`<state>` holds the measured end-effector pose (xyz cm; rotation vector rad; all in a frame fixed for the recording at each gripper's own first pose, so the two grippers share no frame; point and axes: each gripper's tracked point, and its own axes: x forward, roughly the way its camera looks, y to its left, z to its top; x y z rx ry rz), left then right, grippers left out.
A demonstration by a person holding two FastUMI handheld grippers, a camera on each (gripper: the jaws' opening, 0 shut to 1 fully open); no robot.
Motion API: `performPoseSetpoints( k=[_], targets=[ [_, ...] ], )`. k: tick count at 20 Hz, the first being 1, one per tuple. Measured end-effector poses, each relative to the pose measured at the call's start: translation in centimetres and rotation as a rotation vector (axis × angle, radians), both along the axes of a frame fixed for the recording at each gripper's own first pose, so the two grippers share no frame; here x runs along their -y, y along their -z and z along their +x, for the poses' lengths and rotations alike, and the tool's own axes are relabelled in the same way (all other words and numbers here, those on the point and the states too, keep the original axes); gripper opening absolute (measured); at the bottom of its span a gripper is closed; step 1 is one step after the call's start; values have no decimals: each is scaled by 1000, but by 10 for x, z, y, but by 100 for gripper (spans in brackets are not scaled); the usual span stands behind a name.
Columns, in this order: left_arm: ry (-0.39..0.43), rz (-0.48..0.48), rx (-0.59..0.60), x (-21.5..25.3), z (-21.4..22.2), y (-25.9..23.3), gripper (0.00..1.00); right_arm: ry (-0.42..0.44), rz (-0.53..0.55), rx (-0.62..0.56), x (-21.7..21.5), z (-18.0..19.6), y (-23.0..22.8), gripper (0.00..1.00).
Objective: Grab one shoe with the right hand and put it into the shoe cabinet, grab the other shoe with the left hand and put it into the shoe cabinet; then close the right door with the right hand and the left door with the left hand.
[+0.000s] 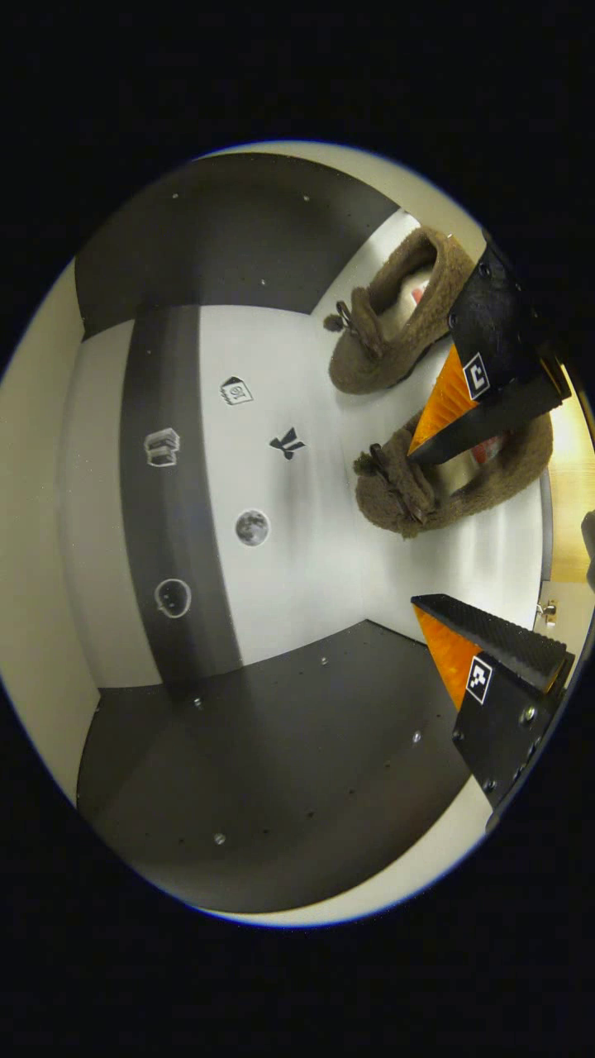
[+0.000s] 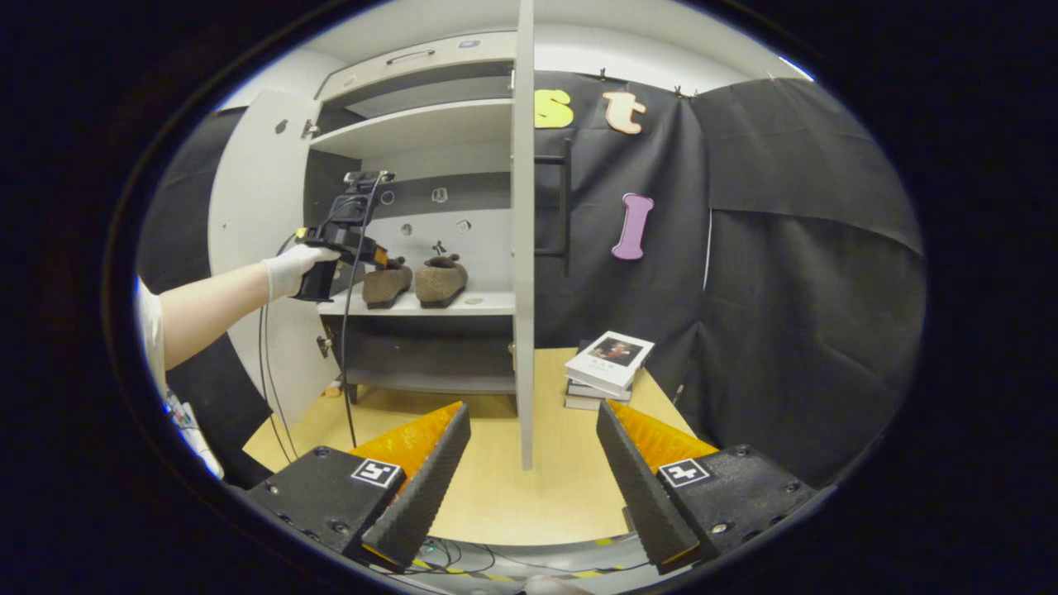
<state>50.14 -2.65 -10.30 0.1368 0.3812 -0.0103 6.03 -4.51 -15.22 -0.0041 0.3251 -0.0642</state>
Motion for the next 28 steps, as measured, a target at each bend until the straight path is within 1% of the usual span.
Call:
performPoseSetpoints(
  k=[3,6,9,12,14,17,19,23,28],
  targets=[
    [9,-10,77,2,-31,-33,96,-12,1,15,-6,-8,-5,99],
    [10,-25,170,3,-73,-67,96,-17,0,38,-10,-15,-13,99],
    [28,-40,251,4,-125,-98,96,-24,1,63,-15,-21,-21,99],
    [60,-62,309,10,-184,-122,96,-36,1,80,-22,-30,-26,99],
    [66,-65,349,10,-218,-132,96,-47,-2,92,-26,-36,-30,99],
    [60,-66,388,10,-270,-136,96,-62,-2,112,-36,-45,-36,99],
    [65,-90,395,11,-306,-135,96,-70,-1,122,-39,-51,-38,99],
    [47,-131,372,7,-363,-111,96,-82,2,135,-45,-63,-42,99],
    [15,-145,330,-7,-423,-77,96,-88,4,135,-47,-75,-41,99]
  ],
)
